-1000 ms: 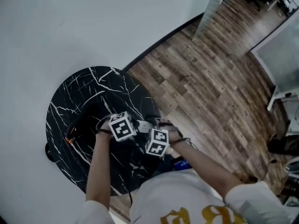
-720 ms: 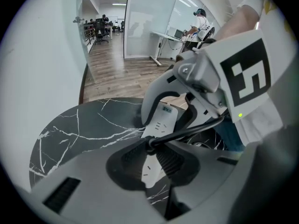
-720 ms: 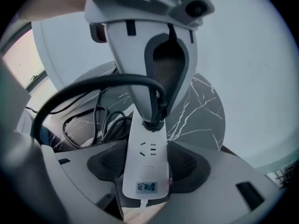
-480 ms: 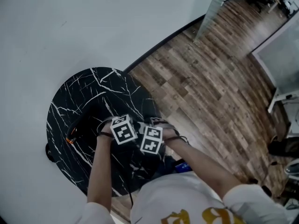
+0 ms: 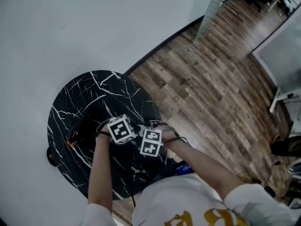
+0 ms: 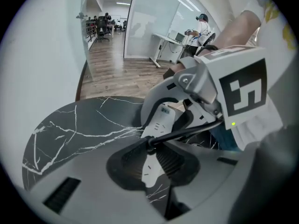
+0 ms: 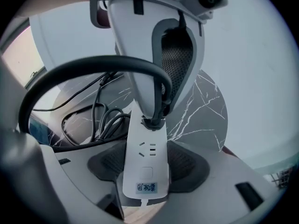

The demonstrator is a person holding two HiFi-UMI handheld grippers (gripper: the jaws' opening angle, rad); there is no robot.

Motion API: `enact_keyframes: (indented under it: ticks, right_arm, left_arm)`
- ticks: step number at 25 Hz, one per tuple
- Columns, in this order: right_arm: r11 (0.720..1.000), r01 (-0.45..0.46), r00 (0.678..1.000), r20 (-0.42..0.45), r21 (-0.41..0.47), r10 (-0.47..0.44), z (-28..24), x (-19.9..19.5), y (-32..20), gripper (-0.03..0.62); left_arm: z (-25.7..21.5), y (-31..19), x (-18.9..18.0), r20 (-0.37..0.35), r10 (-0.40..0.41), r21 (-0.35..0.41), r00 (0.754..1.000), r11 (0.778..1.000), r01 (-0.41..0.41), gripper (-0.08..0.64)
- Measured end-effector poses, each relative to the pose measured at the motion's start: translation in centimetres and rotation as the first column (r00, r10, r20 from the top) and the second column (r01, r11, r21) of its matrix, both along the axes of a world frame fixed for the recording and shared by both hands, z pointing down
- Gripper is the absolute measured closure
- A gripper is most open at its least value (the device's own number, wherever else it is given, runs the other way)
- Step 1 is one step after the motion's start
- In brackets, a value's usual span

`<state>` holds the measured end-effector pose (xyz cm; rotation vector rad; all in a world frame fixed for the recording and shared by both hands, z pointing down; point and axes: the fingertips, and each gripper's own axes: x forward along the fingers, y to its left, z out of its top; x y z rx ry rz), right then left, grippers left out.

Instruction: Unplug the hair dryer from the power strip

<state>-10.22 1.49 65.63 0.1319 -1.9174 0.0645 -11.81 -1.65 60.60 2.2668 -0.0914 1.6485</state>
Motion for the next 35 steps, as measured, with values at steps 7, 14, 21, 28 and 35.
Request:
enact_keyframes:
  ticks: [7,14,21,28,35]
  right_arm:
    - [1.000,-0.011,1.000,-0.015,0.006,0.011,0.4,0.4,0.0,0.325]
    - [0.999,-0.021,1.000,-0.019,-0.030,0.021,0.5,0.3,0.4,0.325]
    - [0.998,-0.035,0.999,0.003,-0.061,0.036,0.6,0.1,0.5,0.325]
    - [0.998,-0.035,0.999,0.019,-0.057,0.036,0.6,0.2,0.6,0.325]
    - [0.995,-0.053,0.998,0.026,-0.085,0.055,0.7,0.1,0.6,0.324]
  left_arm:
    - [1.0,1.8,-0.3,0.041,0.022,0.070,0.999,0.997,-0.025,0.503]
    - [1.1,1.8,-0.6,0.018,0.004,0.026,1.000,1.000,-0.004,0.505]
    - [0.9,2.1,-0.6,0.033,0.001,0.072,0.999,0.997,-0.004,0.505]
    - [0.5,1.2,-0.7,-0.011,-0.047,0.058,0.999,0.997,0.047,0.505]
    - [0.6,1.9,-0.6,0.008,-0.036,0.059,0.999,0.998,0.036,0.503]
